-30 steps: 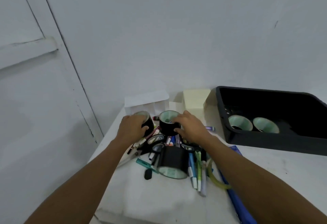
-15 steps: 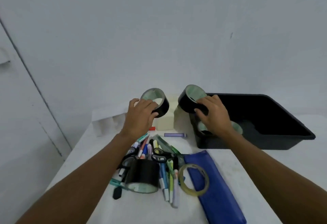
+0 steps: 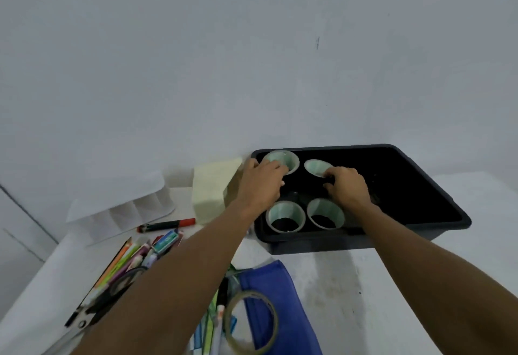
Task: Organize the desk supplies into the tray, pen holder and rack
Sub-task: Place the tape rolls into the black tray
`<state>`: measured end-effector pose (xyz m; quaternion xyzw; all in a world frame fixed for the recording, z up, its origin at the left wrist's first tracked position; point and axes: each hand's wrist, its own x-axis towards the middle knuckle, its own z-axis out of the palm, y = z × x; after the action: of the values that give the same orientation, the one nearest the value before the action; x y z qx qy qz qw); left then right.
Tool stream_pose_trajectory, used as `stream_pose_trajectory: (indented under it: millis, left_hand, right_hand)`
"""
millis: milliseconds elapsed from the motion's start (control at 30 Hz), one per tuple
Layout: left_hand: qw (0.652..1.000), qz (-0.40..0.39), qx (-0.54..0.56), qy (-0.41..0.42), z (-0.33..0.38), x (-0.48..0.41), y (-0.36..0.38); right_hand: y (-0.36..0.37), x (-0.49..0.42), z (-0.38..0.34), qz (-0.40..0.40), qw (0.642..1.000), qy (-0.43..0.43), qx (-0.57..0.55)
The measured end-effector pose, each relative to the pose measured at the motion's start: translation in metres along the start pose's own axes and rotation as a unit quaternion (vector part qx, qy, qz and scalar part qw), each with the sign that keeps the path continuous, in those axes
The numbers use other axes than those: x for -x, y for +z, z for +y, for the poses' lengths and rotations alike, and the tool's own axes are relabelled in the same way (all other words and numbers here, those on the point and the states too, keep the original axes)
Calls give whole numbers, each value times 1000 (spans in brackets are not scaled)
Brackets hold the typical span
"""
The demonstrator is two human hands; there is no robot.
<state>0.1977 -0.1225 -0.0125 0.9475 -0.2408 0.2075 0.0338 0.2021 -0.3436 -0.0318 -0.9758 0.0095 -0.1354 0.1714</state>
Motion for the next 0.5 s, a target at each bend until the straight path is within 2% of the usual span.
stream_pose_trajectory:
  millis: [133, 267, 500]
  left_hand:
    - [992, -113, 15, -49, -5, -16, 20]
    - [991, -124, -28, -48, -4, -28, 25]
    - [985, -159, -43, -44, -4, -36, 34]
  right_hand:
    - [12, -6, 4, -40, 997, 20, -56]
    - [20, -12, 7, -81, 988, -5, -130]
    - [26, -13, 11, -155, 971, -14, -184]
